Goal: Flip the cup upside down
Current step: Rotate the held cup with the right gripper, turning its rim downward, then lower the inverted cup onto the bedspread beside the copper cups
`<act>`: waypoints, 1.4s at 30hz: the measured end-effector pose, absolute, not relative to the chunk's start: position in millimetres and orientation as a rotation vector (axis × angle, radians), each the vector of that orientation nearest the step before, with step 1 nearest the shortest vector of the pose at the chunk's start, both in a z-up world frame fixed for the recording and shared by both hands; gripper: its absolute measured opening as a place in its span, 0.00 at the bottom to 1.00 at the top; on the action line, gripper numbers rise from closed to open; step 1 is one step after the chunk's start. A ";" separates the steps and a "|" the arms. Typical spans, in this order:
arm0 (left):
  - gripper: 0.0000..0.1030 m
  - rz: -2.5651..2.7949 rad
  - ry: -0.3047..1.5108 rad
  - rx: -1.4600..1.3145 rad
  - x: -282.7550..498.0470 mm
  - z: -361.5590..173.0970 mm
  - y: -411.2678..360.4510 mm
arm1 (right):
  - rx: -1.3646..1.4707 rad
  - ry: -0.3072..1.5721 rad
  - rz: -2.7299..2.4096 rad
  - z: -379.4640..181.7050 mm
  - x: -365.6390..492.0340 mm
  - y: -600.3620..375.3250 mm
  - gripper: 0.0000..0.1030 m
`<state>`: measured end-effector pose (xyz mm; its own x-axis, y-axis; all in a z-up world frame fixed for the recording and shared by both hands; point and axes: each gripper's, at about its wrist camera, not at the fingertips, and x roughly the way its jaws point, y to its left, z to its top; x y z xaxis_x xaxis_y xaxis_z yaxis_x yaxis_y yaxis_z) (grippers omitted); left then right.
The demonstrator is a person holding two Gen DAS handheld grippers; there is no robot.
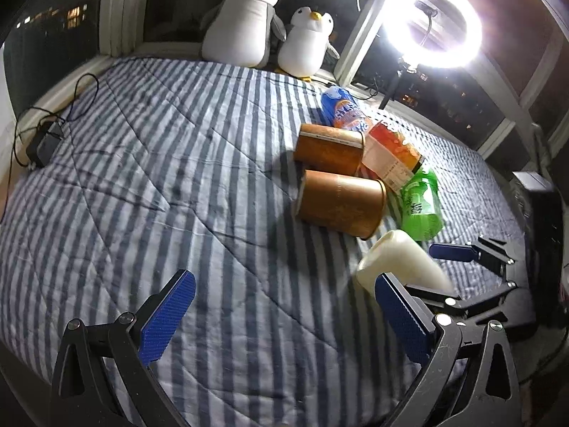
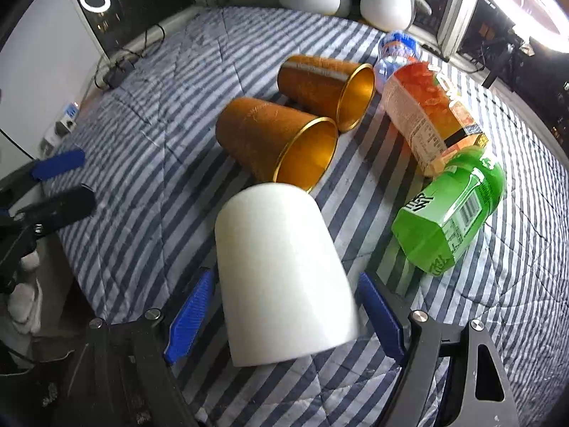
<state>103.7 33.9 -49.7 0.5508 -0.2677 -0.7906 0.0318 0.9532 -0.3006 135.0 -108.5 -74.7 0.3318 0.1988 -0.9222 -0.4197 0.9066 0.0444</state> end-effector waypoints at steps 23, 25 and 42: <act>0.87 -0.102 1.228 -0.610 157.8 -99.3 -83.5 | 0.035 0.816 0.157 -53.3 -3.4 -231.6 0.77; 0.84 -0.094 1.260 -0.631 163.3 -109.3 -87.0 | 0.038 0.800 0.139 -52.8 -6.4 -236.3 0.77; 0.82 -0.191 1.066 -0.331 142.2 -73.7 -93.5 | 0.111 0.754 0.132 -52.5 -9.6 -238.7 0.77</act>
<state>142.2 -93.5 -73.7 0.4737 -0.3110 -0.8239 -0.0053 0.9346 -0.3558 -9.6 -238.8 -52.5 0.7212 0.1589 -0.6743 -0.0796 0.9859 0.1472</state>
